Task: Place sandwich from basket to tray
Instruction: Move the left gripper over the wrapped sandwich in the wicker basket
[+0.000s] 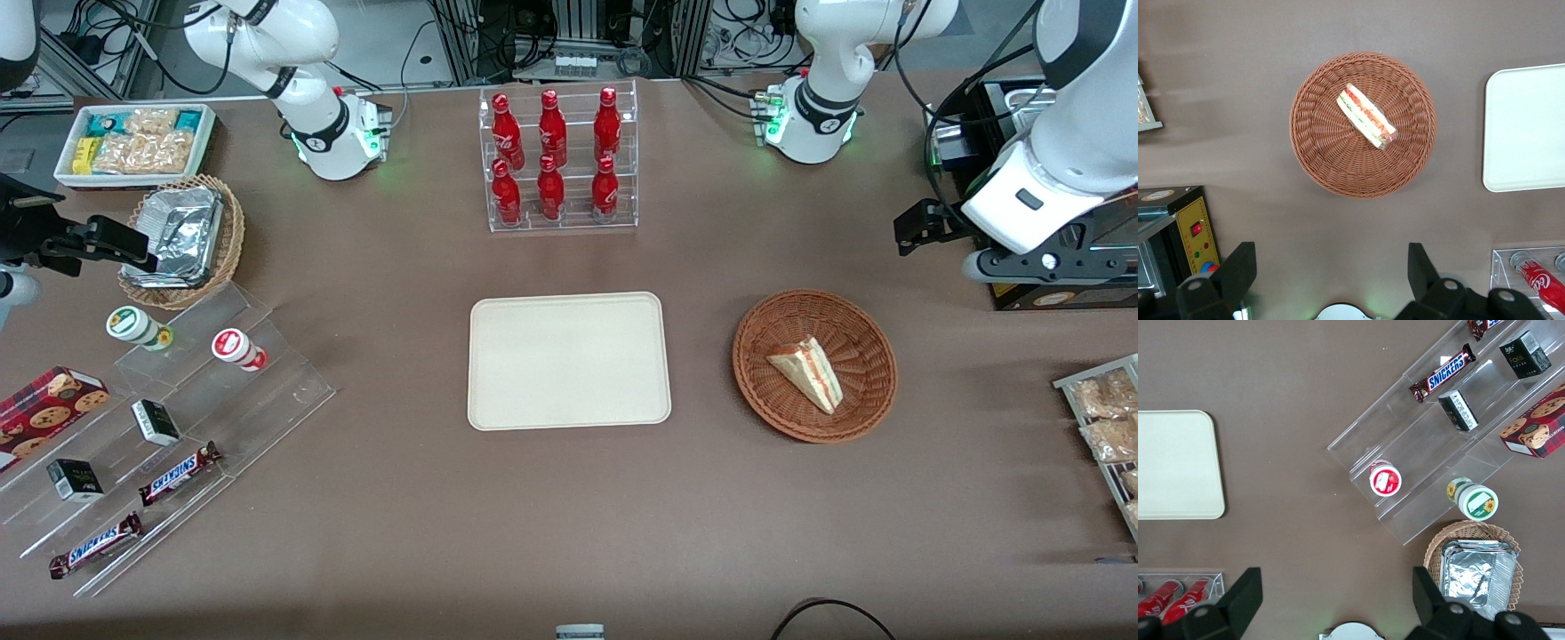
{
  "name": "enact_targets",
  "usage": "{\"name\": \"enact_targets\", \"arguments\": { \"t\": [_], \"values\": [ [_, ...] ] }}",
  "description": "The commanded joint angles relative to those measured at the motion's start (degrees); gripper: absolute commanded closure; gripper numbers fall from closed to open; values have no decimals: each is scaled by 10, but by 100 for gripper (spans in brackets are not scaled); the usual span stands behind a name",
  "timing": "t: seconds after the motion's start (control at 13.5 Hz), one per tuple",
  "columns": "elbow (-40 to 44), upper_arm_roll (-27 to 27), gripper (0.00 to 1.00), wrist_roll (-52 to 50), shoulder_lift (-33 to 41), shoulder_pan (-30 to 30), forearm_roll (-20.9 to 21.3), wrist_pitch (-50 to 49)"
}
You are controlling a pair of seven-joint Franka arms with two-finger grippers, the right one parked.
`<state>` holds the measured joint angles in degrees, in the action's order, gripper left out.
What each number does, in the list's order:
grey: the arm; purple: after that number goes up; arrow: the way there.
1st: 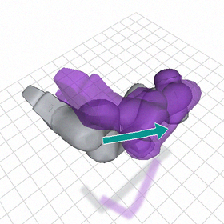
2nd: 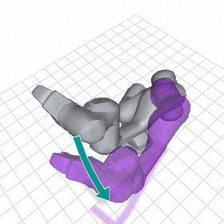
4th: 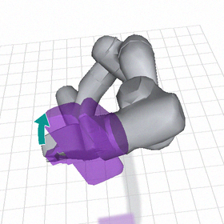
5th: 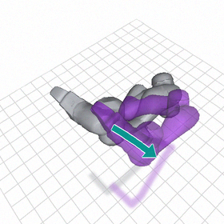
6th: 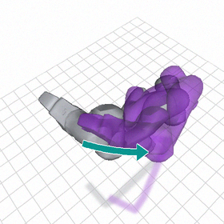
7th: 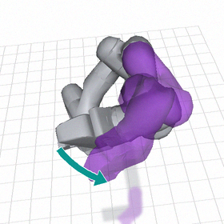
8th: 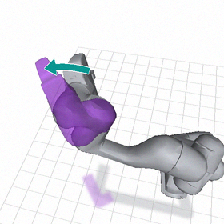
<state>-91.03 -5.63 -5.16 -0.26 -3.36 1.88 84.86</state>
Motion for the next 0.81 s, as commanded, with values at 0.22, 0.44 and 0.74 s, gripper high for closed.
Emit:
{"name": "enact_targets", "arguments": {
  "t": [0.22,0.44,0.74],
  "values": [
    [-2,2,0,4,-28,-7,-9,6],
    [-55,2,0,-1,-43,-7,-30,64],
    [-192,2,0,-5,-31,-7,-31,227]
  ]
}}
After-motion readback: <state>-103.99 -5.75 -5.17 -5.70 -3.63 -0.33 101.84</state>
